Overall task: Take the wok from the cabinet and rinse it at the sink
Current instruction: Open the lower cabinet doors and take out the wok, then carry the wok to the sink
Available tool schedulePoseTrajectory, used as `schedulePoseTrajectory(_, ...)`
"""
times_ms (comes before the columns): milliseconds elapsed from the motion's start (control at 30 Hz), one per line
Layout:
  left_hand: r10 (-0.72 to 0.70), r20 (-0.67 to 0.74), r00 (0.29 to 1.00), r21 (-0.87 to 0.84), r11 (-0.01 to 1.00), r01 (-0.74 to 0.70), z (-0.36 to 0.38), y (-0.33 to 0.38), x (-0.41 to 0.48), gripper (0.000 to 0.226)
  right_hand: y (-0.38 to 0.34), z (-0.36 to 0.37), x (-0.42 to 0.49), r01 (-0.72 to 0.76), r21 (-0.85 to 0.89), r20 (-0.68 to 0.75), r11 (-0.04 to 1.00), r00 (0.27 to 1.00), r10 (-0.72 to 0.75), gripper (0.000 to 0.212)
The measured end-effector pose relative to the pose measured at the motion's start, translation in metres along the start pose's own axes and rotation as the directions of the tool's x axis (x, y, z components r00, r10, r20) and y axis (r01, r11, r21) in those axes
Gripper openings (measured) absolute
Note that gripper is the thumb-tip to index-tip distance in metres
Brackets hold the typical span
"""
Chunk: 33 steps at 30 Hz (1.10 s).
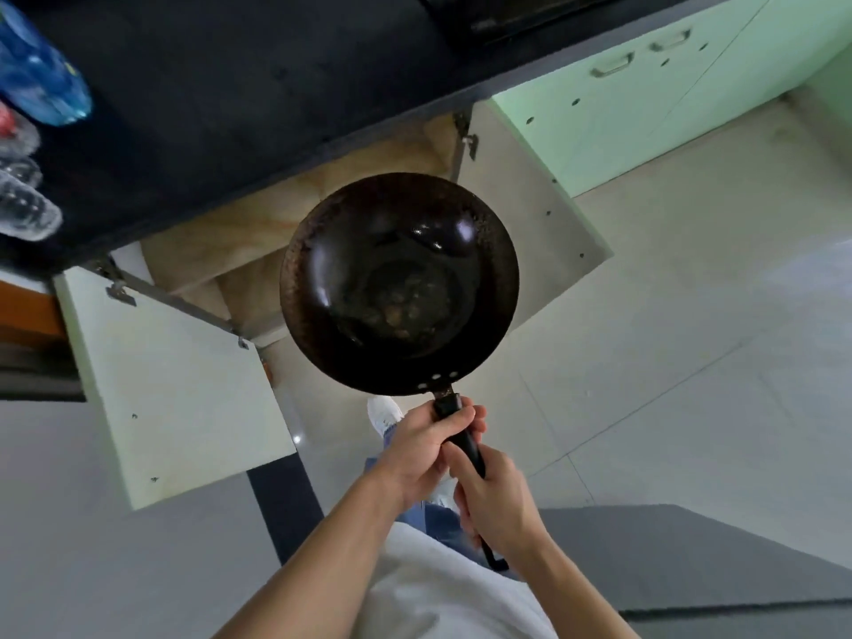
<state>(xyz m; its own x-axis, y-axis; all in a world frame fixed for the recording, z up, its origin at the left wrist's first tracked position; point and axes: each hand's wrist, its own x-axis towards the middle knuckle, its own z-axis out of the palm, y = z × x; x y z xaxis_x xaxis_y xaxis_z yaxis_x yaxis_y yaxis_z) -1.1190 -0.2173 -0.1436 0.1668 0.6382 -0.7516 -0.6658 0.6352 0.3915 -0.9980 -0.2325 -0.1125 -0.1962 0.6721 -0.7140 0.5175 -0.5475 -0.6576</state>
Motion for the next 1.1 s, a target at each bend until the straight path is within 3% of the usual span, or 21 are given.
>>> schedulePoseTrajectory(267, 0.135, 0.069, 0.988, 0.13, 0.981, -0.143, 0.059, 0.034, -0.044, 0.015, -0.042, -0.022, -0.045, 0.155, 0.133, -0.123, 0.979, 0.983, -0.139, 0.032)
schedulePoseTrajectory(400, 0.167, 0.073, 0.983, 0.031, 0.985, -0.169, 0.091, 0.057, -0.055, 0.013, -0.069, -0.032, -0.052, 0.251, 0.186, -0.195, 0.95, 0.957, -0.215, 0.035)
schedulePoseTrajectory(600, 0.187, 0.213, 0.959, 0.148, 0.964, -0.221, 0.124, 0.102, -0.054, 0.017, -0.112, -0.051, -0.046, 0.331, 0.196, -0.333, 0.923, 0.908, -0.255, 0.037)
schedulePoseTrajectory(800, 0.131, 0.3, 0.945, 0.259, 0.942, -0.212, 0.15, 0.148, -0.029, 0.014, -0.154, -0.066, -0.028, 0.344, 0.281, -0.431, 0.896, 0.879, -0.203, 0.035)
schedulePoseTrajectory(1100, -0.106, 0.41, 0.906, 0.448, 0.889, -0.099, 0.188, 0.185, 0.022, 0.013, -0.183, -0.079, 0.004, 0.348, 0.435, -0.601, 0.831, 0.799, -0.021, 0.034)
